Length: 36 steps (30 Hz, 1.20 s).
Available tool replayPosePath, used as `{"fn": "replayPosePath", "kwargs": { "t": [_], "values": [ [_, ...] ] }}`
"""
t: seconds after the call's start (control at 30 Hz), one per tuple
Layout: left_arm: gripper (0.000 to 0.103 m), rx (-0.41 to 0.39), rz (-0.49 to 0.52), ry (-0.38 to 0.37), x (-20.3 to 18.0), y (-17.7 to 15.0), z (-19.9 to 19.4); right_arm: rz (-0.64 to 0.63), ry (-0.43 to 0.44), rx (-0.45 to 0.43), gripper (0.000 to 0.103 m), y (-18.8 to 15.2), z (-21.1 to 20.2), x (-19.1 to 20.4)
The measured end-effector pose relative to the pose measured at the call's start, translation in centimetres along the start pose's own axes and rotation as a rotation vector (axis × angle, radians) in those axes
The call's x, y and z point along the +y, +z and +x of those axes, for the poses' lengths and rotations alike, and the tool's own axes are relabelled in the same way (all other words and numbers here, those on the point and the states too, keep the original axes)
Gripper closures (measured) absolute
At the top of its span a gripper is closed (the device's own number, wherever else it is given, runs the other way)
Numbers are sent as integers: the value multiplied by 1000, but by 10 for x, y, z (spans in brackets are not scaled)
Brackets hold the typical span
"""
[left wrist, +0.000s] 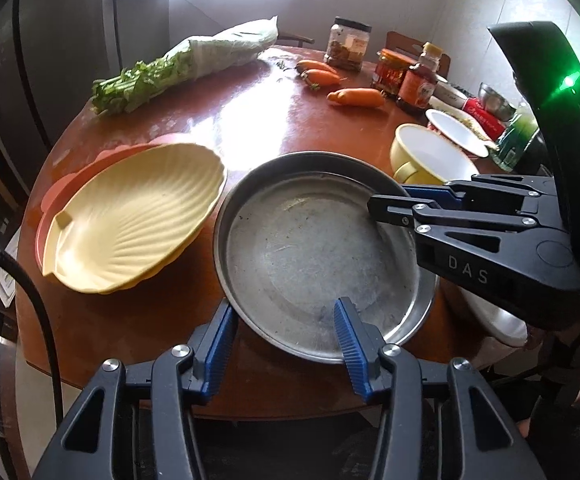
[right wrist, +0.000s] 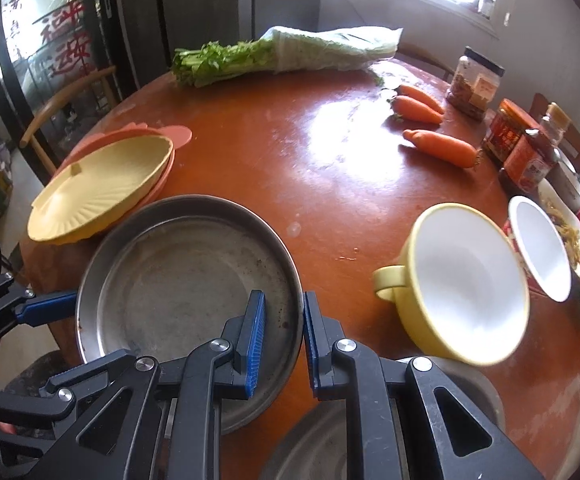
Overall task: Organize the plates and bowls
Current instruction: 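Lift the steel pan with the right tool and carry it over the shell dish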
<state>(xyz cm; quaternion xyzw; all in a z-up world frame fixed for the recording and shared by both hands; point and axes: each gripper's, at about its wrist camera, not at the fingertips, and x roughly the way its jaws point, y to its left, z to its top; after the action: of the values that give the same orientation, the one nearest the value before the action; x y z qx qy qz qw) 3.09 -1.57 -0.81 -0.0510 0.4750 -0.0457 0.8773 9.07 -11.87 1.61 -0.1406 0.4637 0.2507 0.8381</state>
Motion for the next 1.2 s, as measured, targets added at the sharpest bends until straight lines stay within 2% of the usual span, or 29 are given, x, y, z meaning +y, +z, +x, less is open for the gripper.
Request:
{"fn": "replayPosePath", "kwargs": {
  "t": [0.33,0.6,0.93,1.2],
  "values": [
    [53,-83,-6,-13,0,13,-32,19,7,-72,84,3,-33,-4],
    [53,-139,-25,7,11,24,-51,12,21,-124,84,14,-49,4],
    [53,-211,-79,59,48,34,-74,-33,57,-186,84,48,-59,34],
    [53,-235,-114,96,76,37,-81,-65,87,-209,84,72,-53,57]
  ]
}}
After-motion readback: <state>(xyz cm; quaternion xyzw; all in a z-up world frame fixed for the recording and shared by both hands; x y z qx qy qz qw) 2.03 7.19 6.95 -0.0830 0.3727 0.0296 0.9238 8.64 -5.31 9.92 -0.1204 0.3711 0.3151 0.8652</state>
